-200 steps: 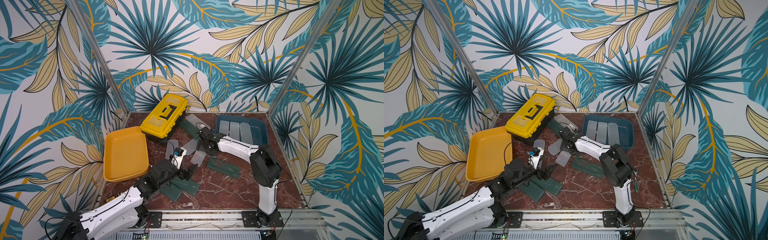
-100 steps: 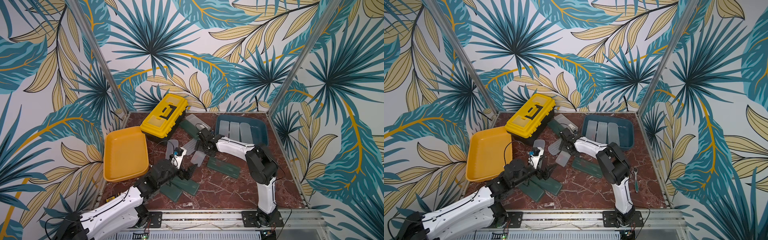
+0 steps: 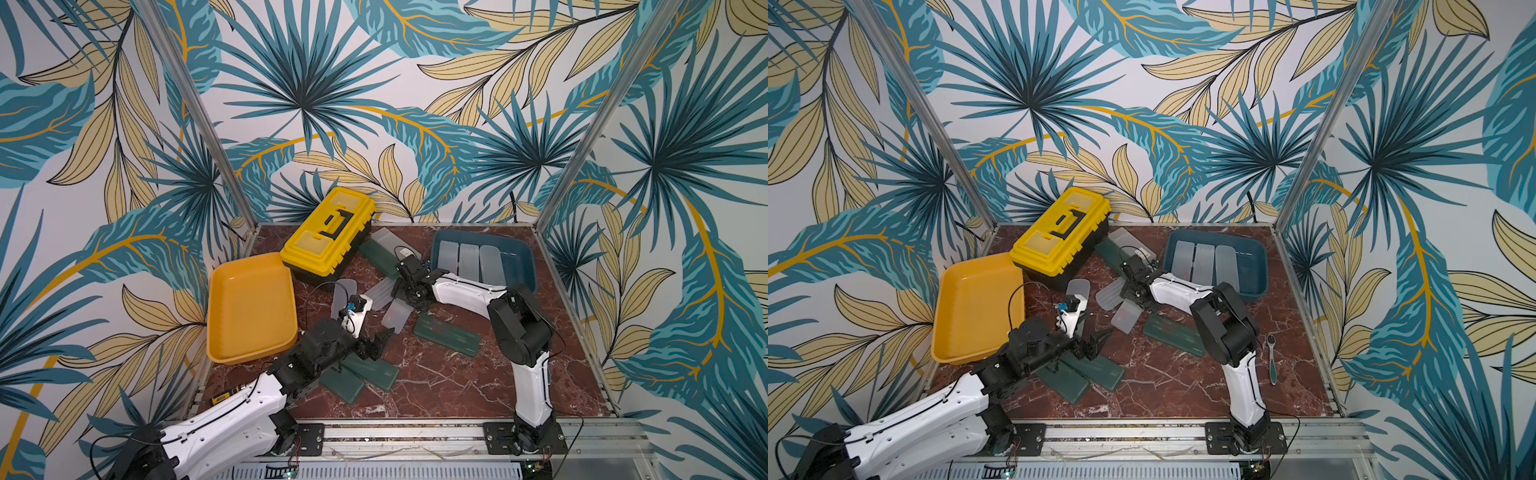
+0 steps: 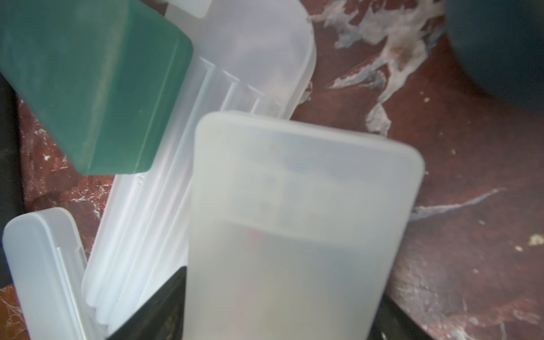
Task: Place the pencil cases by color into the storage box
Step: Pick up the pencil case from the center of the board.
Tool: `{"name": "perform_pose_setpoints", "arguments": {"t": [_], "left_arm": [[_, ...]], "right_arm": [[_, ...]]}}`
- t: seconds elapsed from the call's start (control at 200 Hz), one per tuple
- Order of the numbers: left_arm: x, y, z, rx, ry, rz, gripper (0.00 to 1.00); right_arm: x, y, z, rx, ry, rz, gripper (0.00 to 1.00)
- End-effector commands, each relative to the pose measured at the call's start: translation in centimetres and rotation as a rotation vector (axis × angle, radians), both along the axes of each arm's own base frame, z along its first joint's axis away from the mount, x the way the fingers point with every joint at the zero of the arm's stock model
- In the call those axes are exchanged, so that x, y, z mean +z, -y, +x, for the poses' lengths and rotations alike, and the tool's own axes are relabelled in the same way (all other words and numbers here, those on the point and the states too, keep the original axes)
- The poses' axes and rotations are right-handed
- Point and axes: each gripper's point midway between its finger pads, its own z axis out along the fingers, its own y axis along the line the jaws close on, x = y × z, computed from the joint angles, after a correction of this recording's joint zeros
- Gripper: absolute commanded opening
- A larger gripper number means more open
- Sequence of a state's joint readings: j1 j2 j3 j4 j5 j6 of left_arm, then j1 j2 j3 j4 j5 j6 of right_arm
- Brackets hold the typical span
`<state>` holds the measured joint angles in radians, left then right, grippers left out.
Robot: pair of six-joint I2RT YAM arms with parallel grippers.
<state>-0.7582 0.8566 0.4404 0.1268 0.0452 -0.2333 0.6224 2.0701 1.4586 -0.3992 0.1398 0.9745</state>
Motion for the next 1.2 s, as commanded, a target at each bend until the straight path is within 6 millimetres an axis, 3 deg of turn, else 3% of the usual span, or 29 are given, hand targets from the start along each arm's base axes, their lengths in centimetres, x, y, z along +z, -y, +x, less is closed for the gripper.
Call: {"name": "perform_pose_setpoints", "arguments": {"t": [0.0,0.17,0.436,0.626,0.756,0.951,1.192], "left_arm": [[-0.9,-0.3,0.0,0.007,-0.005,0.001,0.94],[-0.3,-0.2,-0.1,0.001,0.007,-0.008,0.94],[0.9,0.2,0.3,0.001,0.018,-0.025,0.94],[1.3,1.6,1.2,-0.025,0.003,-0.009,0.94],[2.7,2.8,2.1,-0.045,0.020,-0.004,0.94],[4.7,4.1,3.5,-0.053,0.060,0.001,0.94],[6.7,6.7,5.7,-0.084,0.094,0.017,0.94]], "right_arm": [[-1.0,0.3,-0.1,-0.009,-0.016,-0.011,0.77],[0.7,1.0,-0.1,0.008,0.017,-0.040,0.71],[5.4,1.5,-0.2,0.059,0.090,-0.057,0.69],[8.8,2.2,-0.8,0.091,0.141,-0.067,0.69],[11.1,3.2,-1.0,0.100,0.173,-0.093,0.69],[13.4,6.1,-0.7,0.068,0.203,-0.103,0.69],[16.2,12.1,-0.2,-0.019,0.247,-0.130,0.70]]}}
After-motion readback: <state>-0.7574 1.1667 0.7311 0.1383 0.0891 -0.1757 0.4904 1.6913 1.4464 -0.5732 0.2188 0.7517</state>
